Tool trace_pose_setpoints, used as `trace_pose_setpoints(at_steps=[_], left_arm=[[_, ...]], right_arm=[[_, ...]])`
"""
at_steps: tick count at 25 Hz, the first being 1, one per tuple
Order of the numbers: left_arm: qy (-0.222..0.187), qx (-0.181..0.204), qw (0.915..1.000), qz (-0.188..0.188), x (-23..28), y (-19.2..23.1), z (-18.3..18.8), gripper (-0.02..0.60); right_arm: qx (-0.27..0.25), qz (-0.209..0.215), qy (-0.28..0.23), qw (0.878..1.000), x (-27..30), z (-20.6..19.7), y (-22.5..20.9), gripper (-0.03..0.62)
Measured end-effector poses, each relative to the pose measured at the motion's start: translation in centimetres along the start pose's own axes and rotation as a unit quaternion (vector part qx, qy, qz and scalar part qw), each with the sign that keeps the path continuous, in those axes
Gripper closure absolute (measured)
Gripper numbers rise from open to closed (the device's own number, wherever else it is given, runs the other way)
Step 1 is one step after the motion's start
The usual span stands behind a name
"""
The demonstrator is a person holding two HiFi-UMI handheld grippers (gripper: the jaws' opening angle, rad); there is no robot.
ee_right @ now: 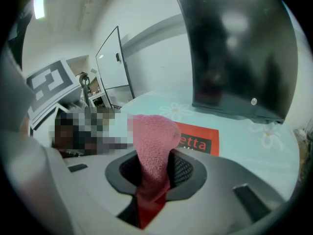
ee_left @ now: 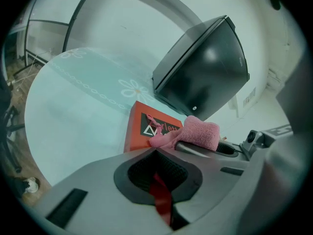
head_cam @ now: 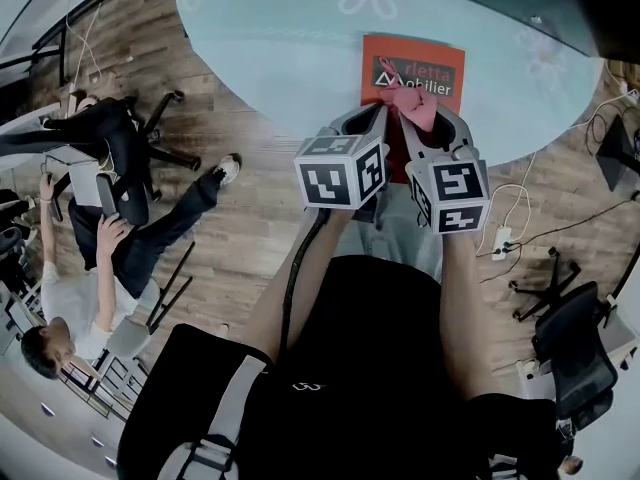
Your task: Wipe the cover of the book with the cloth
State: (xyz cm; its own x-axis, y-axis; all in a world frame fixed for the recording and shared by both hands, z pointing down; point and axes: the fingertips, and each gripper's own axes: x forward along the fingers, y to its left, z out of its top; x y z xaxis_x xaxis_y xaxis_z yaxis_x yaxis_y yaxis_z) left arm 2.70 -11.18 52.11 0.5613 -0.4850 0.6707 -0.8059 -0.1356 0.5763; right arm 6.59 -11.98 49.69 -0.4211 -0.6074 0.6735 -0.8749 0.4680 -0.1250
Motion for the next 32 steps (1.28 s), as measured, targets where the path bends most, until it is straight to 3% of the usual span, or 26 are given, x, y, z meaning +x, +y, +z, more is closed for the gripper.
trace_pose_setpoints(at_steps=[4, 7, 12, 26, 32], left_arm=[[0.021, 0.061, 0.9977, 0.021, 0.6, -1.1, -0.6, 0.569], [0.029, 0.078, 0.996, 0.032, 1.0, -1.8, -1.1, 0.569], [0.031, 0.048, 0.998, 0.026, 1.8, -3.2, -1.9, 0.569], [0.042, 0.035, 0.9985, 0.007, 4.6, -7.9, -3.7, 0.569], [-0.004, 0.025, 0.9996, 0.014, 2.0, -7.5, -1.7, 0.569]], right_arm=[[0.004, 0.002, -0.002, 1.0, -0.5, -0.5, -0.9, 0.496], [0.003, 0.002, 0.001, 1.0, -1.0, -1.0, -1.4, 0.496], [-0.001, 0.002, 0.016, 1.0, -2.0, -1.8, -2.8, 0.496], [-0.023, -0.015, 0.047, 0.999, -4.7, -3.1, -6.9, 0.497], [-0.047, -0.001, 0.015, 0.999, -5.9, -0.6, -5.4, 0.497]])
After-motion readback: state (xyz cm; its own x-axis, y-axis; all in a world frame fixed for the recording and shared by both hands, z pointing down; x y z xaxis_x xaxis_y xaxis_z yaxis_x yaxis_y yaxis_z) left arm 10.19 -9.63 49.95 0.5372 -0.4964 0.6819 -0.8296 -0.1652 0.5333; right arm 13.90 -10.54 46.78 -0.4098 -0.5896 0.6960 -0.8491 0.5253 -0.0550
